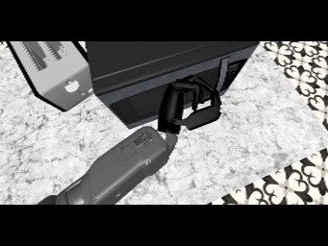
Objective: Pick up the milk, place it into the microwave and close the microwave
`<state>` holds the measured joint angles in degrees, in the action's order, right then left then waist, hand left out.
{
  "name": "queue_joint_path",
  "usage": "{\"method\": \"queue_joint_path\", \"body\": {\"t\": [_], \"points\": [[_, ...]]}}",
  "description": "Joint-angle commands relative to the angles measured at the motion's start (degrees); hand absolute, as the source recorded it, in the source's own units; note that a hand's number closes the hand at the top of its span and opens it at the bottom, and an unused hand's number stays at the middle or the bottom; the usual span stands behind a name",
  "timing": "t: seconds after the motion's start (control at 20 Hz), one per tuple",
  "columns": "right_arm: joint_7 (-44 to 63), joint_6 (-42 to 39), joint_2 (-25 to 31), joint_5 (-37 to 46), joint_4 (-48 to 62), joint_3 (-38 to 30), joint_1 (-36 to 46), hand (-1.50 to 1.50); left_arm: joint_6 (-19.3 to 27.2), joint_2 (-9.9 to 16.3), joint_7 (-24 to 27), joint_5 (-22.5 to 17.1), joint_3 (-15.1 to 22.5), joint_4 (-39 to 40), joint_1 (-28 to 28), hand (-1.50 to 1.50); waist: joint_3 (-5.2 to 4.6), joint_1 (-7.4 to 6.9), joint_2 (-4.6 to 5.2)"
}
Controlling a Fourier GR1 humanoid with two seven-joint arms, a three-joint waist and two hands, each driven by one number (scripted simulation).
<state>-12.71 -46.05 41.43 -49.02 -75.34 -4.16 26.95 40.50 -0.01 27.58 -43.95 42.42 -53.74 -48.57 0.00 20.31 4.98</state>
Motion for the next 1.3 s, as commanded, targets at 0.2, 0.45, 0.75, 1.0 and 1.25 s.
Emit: {"method": "queue_joint_path", "body": {"t": [0.2, 0.45, 0.75, 1.0, 1.25], "points": [[0.99, -1.31, 1.47, -2.45, 0.31, -0.64, 0.83, -1.5, -1.09, 0.01, 2.11, -3.03, -1.58, 5.1, -3.71, 1.5, -0.12, 0.78, 0.56], [1.36, -2.07, 2.3, -3.77, 0.66, -1.24, 1.04, -1.5, -1.71, 0.01, 3.83, -4.57, -1.5, 5.84, -4.1, 1.5, -0.05, 0.78, 0.63], [2.53, -2.49, 2.93, -5.19, 1.8, -1.16, 1.47, -1.5, -1.8, 0.01, 5.34, -5.79, -0.75, 6.58, -4.71, 1.5, 0.02, 0.42, 1.21], [3.16, -4.67, 3.67, -7.14, 1.26, -0.89, 2.86, -1.5, -2.12, 0.01, 6.42, -7.04, 0.15, 7.12, -4.99, 1.5, 0.0, -0.21, 1.06], [4.73, -6.68, 4.16, -8.77, 0.75, 0.25, 2.69, -1.5, -2.43, 0.01, 7.5, -8.69, 0.5, 7.26, -5.44, 1.5, 0.01, 0.17, 1.15]]}}
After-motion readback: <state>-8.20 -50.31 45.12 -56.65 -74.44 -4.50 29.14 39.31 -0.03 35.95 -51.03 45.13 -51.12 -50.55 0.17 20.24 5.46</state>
